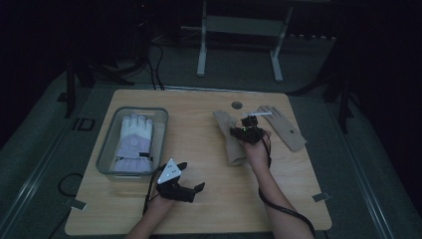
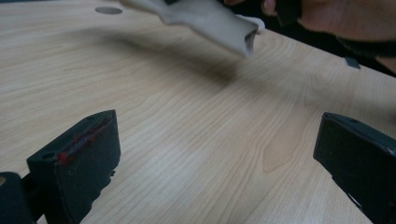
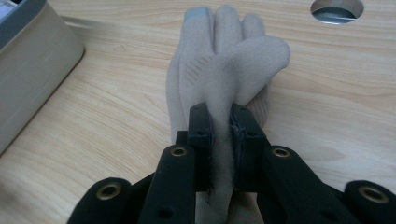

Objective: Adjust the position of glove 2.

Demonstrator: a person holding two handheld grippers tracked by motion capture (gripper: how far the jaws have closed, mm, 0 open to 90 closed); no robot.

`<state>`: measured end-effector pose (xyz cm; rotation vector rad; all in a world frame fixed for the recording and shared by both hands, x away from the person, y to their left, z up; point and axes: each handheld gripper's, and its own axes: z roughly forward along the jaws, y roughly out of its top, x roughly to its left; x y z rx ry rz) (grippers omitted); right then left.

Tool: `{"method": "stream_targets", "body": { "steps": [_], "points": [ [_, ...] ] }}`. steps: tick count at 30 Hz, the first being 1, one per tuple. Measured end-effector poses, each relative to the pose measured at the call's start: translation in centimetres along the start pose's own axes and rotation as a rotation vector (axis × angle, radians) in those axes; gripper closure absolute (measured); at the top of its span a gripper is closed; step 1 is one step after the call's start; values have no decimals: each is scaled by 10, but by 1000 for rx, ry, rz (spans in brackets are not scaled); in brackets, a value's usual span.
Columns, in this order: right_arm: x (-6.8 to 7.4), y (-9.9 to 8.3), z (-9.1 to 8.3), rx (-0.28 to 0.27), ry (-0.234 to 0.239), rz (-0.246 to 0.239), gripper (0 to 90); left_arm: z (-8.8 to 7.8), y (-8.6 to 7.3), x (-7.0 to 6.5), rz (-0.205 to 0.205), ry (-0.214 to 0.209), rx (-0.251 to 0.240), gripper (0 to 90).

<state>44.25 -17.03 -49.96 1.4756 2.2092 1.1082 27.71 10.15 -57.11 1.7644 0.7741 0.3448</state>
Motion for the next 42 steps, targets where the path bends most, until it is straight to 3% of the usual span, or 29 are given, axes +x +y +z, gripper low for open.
{"method": "stream_targets", "body": {
  "steps": [1, 6, 9, 11, 13, 16, 18, 23, 32, 35, 42],
  "points": [
    [3, -1, 3, -2, 13, 8, 802, -1, 0, 0, 2, 3, -9, 9],
    [9, -13, 16, -21, -48, 52, 801, -2, -1, 3, -10, 10, -22, 9],
    [10, -23, 27, 5, -86, 69, 802, -2, -2, 4, -5, 10, -19, 9],
    [10, -30, 35, 38, -83, 100, 801, -1, -2, 3, -2, 11, -15, 9],
    [13, -35, 40, 43, -100, 88, 793, -1, -2, 4, -3, 11, -12, 9],
    [19, -39, 44, 33, -112, 72, 690, -2, -2, 4, -6, 11, -16, 9],
    [22, -40, 45, 33, -95, 84, 609, -2, -2, 4, -6, 10, -15, 9],
    [26, -43, 43, 39, -15, 127, 569, -1, -3, 3, -3, 11, -9, 9],
    [31, -41, 31, 62, -16, 28, 502, 0, -4, 3, -1, 7, -7, 9],
    [28, -41, 26, 62, -26, -17, 483, 0, -4, 4, -2, 10, -6, 9],
    [11, -39, 8, 55, -21, -66, 438, 0, -5, 4, -2, 18, 0, 9]
  ]
}}
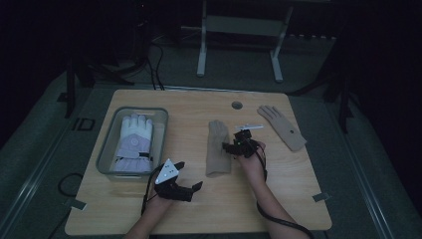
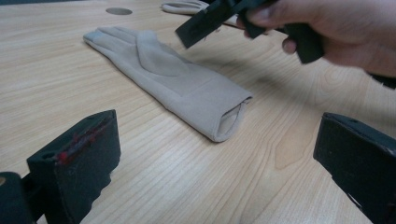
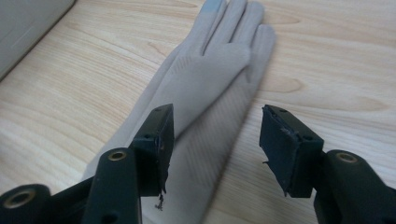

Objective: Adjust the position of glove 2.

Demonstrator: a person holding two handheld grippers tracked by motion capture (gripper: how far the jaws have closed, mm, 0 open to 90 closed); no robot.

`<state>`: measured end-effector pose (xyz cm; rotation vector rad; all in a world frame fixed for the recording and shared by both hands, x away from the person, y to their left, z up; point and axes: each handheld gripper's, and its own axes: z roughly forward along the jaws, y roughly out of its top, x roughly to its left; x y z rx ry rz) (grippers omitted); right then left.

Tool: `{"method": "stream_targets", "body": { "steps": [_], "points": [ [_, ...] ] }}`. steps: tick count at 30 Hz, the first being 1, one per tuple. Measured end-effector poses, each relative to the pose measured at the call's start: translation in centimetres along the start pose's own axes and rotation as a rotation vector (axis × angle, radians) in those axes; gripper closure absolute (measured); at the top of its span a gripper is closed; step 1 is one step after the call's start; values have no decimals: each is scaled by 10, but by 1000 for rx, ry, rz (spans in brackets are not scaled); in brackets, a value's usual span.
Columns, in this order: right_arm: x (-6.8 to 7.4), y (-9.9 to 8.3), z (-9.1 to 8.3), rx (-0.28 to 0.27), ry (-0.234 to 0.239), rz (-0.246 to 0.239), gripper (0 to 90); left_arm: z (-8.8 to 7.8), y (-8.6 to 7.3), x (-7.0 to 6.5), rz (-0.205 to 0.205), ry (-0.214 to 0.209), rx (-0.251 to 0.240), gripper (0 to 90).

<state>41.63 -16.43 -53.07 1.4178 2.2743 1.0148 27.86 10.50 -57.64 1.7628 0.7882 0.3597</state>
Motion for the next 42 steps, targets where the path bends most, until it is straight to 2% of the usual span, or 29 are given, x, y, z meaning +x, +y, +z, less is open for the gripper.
{"method": "stream_targets", "body": {
  "steps": [5, 6, 10, 15, 18, 20, 24, 29, 36, 42],
  "points": [
    [-7, 0, -14, -9, 14, -19, 421, 1, 0, -1, 4, 3, 4, 9],
    [-8, 1, -18, -15, 13, -38, 421, 1, 0, -1, 4, 2, 3, 9],
    [-15, 2, -26, -20, 12, -66, 435, 0, -1, 0, 5, 2, 5, 10],
    [-28, 2, -36, -43, 17, -120, 435, 0, -1, 0, 9, 6, 2, 9],
    [-40, 1, -44, -54, 15, -152, 436, -1, -1, 0, 7, 6, 1, 9],
    [-50, 0, -49, -58, 16, -155, 434, 0, -1, 0, 4, 6, 2, 9],
    [-69, 1, -58, -64, -12, -154, 430, 0, -1, 0, 7, 7, 4, 10],
    [-90, 3, -66, -51, -54, -190, 431, 0, -1, 0, 5, 8, 4, 9],
    [-126, 5, -75, -40, -87, -195, 435, 0, -2, 0, 10, 10, 4, 9],
    [-152, 10, -81, -42, -119, -162, 436, 1, -2, -1, 17, 14, 5, 9]
  ]
}}
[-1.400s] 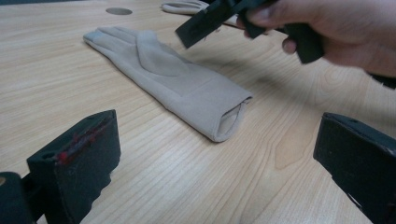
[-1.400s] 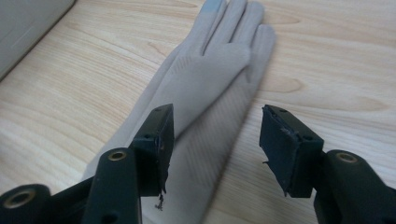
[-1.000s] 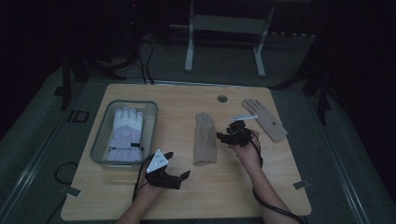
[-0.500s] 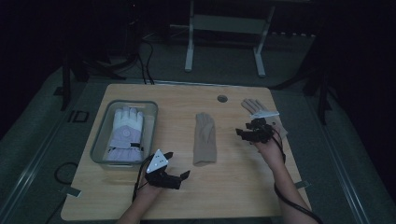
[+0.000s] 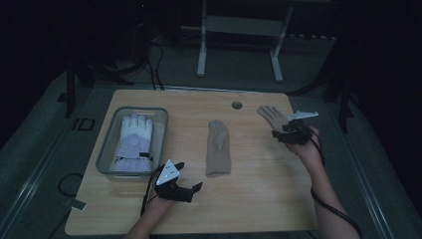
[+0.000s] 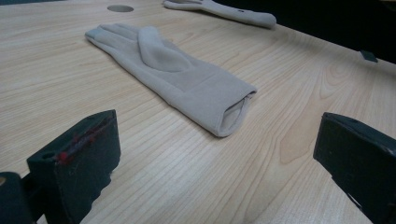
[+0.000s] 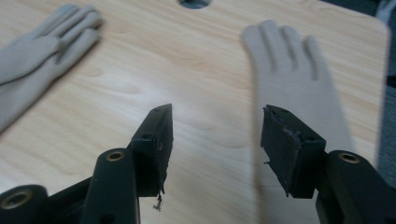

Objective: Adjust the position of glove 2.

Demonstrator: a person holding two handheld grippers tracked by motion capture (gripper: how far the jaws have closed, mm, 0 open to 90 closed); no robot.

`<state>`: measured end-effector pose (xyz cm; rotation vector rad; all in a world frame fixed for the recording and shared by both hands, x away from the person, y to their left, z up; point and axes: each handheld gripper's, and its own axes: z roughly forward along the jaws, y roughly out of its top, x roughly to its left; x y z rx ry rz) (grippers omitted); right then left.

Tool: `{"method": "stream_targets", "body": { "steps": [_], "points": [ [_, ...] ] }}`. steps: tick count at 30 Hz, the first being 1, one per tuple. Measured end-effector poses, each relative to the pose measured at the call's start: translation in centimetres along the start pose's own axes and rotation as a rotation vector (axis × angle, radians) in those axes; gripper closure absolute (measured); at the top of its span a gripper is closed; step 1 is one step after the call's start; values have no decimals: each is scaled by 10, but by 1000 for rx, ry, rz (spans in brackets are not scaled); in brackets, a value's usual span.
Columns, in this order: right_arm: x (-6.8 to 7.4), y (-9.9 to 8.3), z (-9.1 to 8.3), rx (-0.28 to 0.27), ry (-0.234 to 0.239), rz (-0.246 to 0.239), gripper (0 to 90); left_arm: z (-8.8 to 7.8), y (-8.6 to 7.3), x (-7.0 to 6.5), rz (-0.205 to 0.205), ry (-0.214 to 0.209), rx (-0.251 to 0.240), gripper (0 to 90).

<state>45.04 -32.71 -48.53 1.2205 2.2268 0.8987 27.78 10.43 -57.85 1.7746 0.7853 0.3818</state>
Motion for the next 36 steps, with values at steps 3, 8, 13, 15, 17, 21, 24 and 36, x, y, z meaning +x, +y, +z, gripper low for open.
{"method": "stream_targets", "body": {
  "steps": [3, 8, 13, 15, 17, 21, 24, 36],
  "points": [
    [-13, 2, -1, -21, 1, 13, 437, 0, 0, 0, -2, 1, 0, 9],
    [-33, 5, 0, -62, 8, 8, 462, 0, -1, 2, -23, 2, -3, 9],
    [-50, 5, 12, -41, 0, 21, 479, 0, -1, 1, -12, 1, 0, 9],
    [-55, 4, 20, -24, -9, 24, 482, 0, -1, 0, -7, 0, 1, 9],
    [-61, 4, 28, 0, -20, 23, 490, 0, -1, 1, -6, -3, 1, 9],
    [-73, 0, 44, 22, 0, 28, 502, -1, -1, 1, -7, -5, -3, 10],
    [-75, -4, 57, 50, 4, 1, 499, -1, -1, 1, -9, -4, -3, 9],
    [-85, -11, 80, 65, 29, 5, 510, -1, -1, 1, -13, -1, -1, 9]
  ]
}}
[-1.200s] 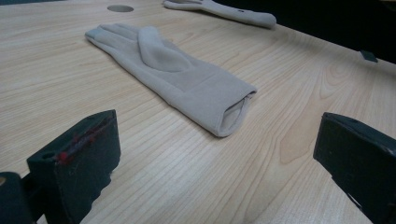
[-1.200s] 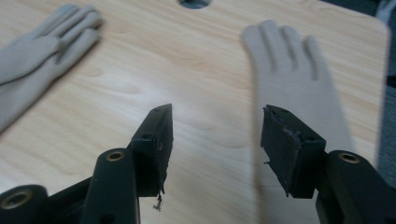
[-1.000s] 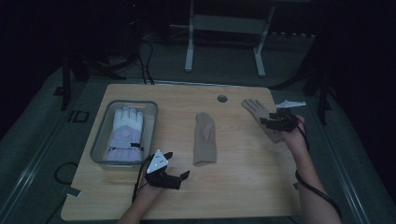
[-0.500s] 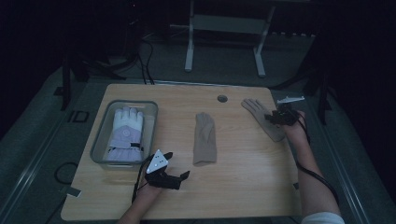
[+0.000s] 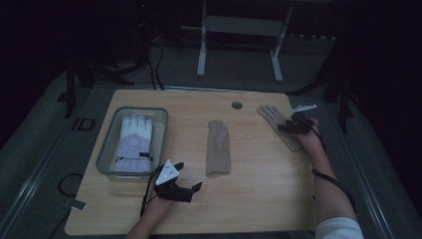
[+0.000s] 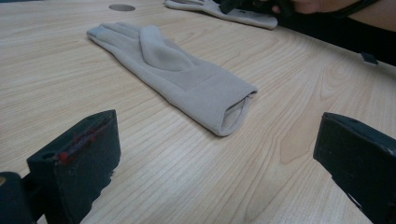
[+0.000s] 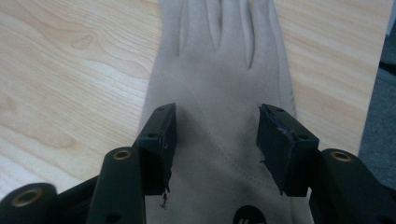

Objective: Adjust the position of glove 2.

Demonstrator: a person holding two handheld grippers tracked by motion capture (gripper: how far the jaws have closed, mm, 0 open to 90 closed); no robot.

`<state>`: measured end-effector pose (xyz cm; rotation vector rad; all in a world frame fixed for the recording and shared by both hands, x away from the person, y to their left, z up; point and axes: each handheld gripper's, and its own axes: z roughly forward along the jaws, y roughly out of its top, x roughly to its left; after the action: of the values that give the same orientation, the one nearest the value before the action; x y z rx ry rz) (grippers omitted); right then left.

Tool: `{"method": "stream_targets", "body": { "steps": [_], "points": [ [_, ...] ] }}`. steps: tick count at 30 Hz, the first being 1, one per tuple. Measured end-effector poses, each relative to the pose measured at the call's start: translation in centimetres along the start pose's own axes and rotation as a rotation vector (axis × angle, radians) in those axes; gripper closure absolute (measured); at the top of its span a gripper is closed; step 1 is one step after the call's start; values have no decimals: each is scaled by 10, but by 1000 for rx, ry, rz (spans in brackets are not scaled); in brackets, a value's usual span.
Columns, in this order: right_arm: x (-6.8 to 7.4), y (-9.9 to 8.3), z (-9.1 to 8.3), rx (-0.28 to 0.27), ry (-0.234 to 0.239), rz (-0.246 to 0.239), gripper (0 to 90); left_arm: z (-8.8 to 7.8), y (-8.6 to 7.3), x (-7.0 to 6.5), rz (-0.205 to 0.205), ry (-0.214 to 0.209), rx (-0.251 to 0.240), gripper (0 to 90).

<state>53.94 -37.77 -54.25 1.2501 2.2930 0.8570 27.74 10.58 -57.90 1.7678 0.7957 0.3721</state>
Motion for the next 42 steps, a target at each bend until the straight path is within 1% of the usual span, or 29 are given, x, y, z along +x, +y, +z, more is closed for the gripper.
{"method": "stream_targets", "body": {
  "steps": [1, 2, 3, 5, 7, 9, 11, 13, 15, 17, 21, 23, 26, 30, 31, 33, 35, 37, 39, 41, 42],
  "points": [
    [0, 0, 0, 1, 6, 22, 543, 0, 0, 0, 0, 0, 2, 9],
    [0, -1, 0, -1, 1, 18, 603, 0, 0, 0, 1, 1, 2, 10],
    [2, -2, 0, -1, -7, 3, 643, 0, 0, 0, 3, 2, 2, 10],
    [5, 0, -1, 14, -12, 23, 735, 0, 0, 0, 3, 0, 2, 9],
    [9, 3, -1, 36, -28, 40, 790, 0, 0, 0, 1, -1, 2, 9],
    [16, 4, 0, 41, -67, 51, 805, 0, 0, 0, 3, 0, 1, 9],
    [18, 3, -2, 36, -68, 103, 816, 0, 0, 0, 5, 0, 1, 10],
    [20, 2, -6, 25, -61, 169, 820, 0, 0, 0, 2, -1, 3, 10],
    [25, 1, -10, 8, -77, 186, 821, 0, 0, 0, 3, -1, 3, 9],
    [29, 0, -16, -13, -76, 213, 821, 0, 0, 0, 3, 0, 4, 9],
    [38, -4, -29, -55, -76, 303, 821, 1, 0, 0, 5, 3, 3, 9],
    [44, -7, -38, -81, -83, 336, 821, 1, 0, 0, 9, 4, 3, 10],
    [57, -10, -49, -90, -103, 338, 820, 1, 0, -1, 11, 4, 3, 10],
    [70, -14, -68, -117, -118, 374, 820, 1, 0, -1, 17, 1, 3, 9],
    [73, -15, -73, -120, -122, 372, 820, 1, 0, -1, 17, 1, 3, 9],
    [80, -17, -84, -141, -119, 383, 820, 1, 0, -1, 18, 0, 2, 10],
    [87, -20, -96, -179, -137, 376, 819, 1, 0, -2, 23, -2, 0, 9],
    [95, -21, -105, -187, -154, 347, 819, 1, 0, -2, 25, -4, 2, 10],
    [100, -24, -112, -189, -142, 357, 819, 1, 0, -2, 29, -6, 2, 10],
    [105, -29, -117, -195, -146, 374, 818, 2, 1, -2, 28, -5, 2, 9],
    [109, -32, -118, -190, -152, 374, 818, 2, 1, -2, 29, -6, 0, 9]
  ]
}}
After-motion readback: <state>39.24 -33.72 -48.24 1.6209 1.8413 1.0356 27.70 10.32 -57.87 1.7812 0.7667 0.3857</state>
